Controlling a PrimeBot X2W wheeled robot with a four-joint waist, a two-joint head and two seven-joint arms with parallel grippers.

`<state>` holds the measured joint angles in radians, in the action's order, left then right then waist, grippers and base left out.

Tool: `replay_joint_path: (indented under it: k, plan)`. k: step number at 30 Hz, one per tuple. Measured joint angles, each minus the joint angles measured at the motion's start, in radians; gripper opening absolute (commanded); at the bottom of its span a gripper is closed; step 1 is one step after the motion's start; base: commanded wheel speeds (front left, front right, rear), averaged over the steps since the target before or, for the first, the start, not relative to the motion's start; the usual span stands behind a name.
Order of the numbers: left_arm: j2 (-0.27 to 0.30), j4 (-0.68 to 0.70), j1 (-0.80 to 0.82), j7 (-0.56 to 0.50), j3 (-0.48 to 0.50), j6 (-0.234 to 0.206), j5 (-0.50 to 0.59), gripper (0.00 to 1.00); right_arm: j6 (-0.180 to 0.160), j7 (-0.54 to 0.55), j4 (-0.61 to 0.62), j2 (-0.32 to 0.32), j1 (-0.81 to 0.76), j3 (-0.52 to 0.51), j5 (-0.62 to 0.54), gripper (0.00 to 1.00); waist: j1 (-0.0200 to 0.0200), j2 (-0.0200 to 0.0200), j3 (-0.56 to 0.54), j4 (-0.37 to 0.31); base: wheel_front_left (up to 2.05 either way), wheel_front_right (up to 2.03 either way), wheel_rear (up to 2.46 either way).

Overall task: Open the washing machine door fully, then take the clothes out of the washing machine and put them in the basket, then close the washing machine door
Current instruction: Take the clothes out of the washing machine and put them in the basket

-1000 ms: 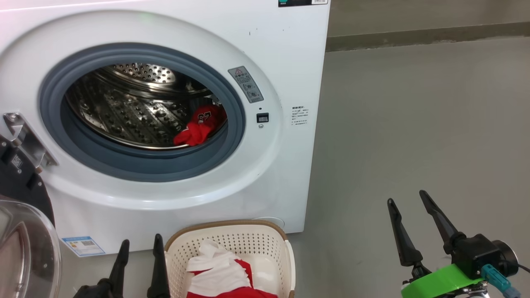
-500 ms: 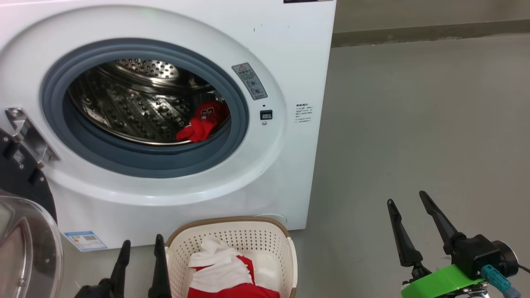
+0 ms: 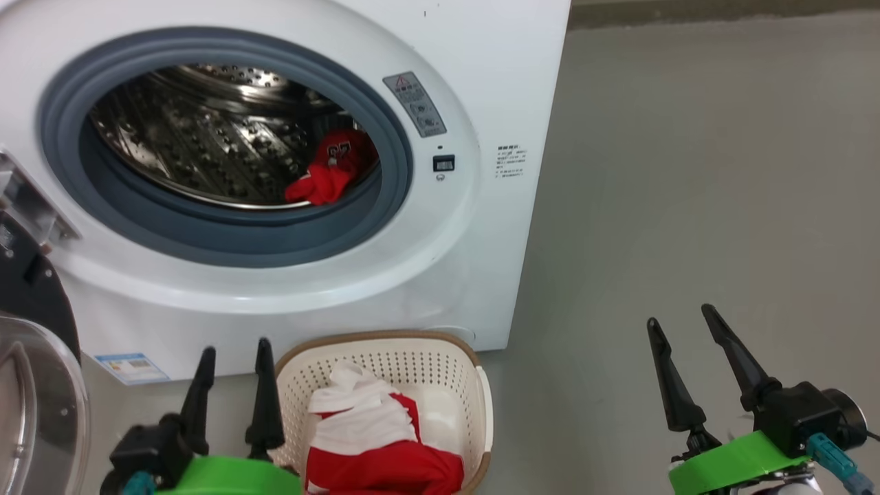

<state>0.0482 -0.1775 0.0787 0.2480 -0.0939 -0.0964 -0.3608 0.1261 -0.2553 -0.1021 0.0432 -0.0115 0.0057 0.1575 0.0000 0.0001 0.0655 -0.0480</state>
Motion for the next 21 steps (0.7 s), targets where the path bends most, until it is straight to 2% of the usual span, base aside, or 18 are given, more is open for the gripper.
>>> replay_joint_path:
  k: [11, 21]
  plan:
    - [0.012, -0.065, 0.232, 0.0, -0.008, 0.013, 0.003, 1.0, 0.0, 0.0, 0.027, 0.001, 0.104, 0.014, -0.041, 1.0, 0.0, 0.0, 0.131, 0.01, 0.0, 0.0, 0.0]
    - [0.023, -0.187, 0.471, 0.002, 0.007, 0.035, 0.016, 1.0, 0.0, 0.0, 0.04, 0.002, 0.187, 0.048, -0.033, 1.0, 0.0, 0.0, 0.262, 0.011, 0.0, 0.0, 0.0]
